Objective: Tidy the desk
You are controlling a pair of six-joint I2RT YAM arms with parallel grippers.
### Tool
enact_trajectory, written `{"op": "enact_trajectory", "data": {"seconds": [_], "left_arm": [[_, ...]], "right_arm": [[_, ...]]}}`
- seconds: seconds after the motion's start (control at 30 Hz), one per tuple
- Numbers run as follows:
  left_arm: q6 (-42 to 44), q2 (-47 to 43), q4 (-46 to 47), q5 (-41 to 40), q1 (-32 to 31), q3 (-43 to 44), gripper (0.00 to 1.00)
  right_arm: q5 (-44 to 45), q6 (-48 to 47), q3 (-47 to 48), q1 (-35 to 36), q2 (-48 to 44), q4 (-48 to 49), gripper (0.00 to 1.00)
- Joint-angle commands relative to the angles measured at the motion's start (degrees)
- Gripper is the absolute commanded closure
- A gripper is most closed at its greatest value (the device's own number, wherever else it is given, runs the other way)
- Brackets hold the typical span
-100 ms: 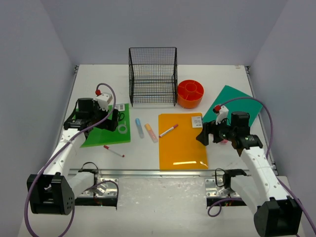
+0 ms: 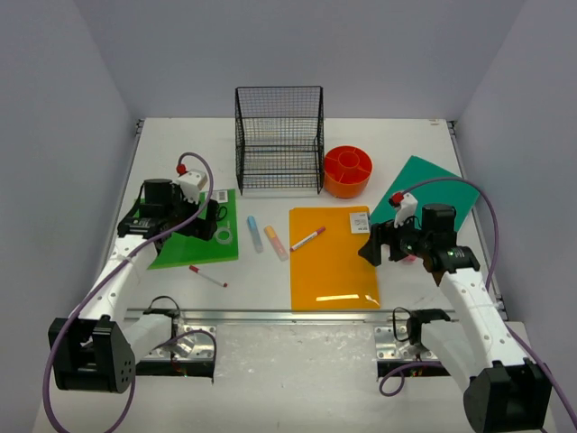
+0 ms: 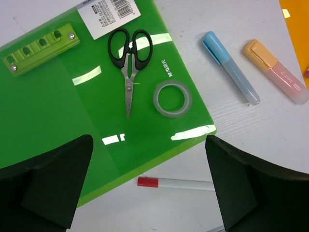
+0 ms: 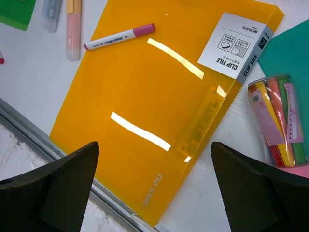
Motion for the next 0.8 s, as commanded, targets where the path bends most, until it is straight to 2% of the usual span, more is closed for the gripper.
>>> {"op": "enact_trajectory", "data": {"seconds": [0.0, 0.13, 0.27, 0.47, 0.77], "left_arm": [[0.4, -1.6, 2.7, 0.9, -1.0, 0.4, 0.0], [0.4, -0.7, 2.4, 1.0, -1.0, 0.7, 0.0], [0.8, 0.0, 2.1, 1.4, -1.2, 1.0, 0.0], [0.7, -0.6, 2.3, 1.3, -1.6, 0.8, 0.0], [0.8, -1.0, 2.1, 1.4, -1.6, 0.7, 0.0]], "right_arm": [[1.8, -2.0, 0.4, -0.1, -0.9, 0.6, 0.01], [5.3, -7.5, 2.8, -0.1, 1.3, -1.6, 0.01], [12.0, -17.0, 10.0, -0.1, 9.5, -10.7, 0.01], [20.8, -24.0, 13.4, -0.3, 15.0, -10.7, 0.01], [20.7, -28.9, 23.2, -2.8, 32.2, -15.8, 0.02]]}}
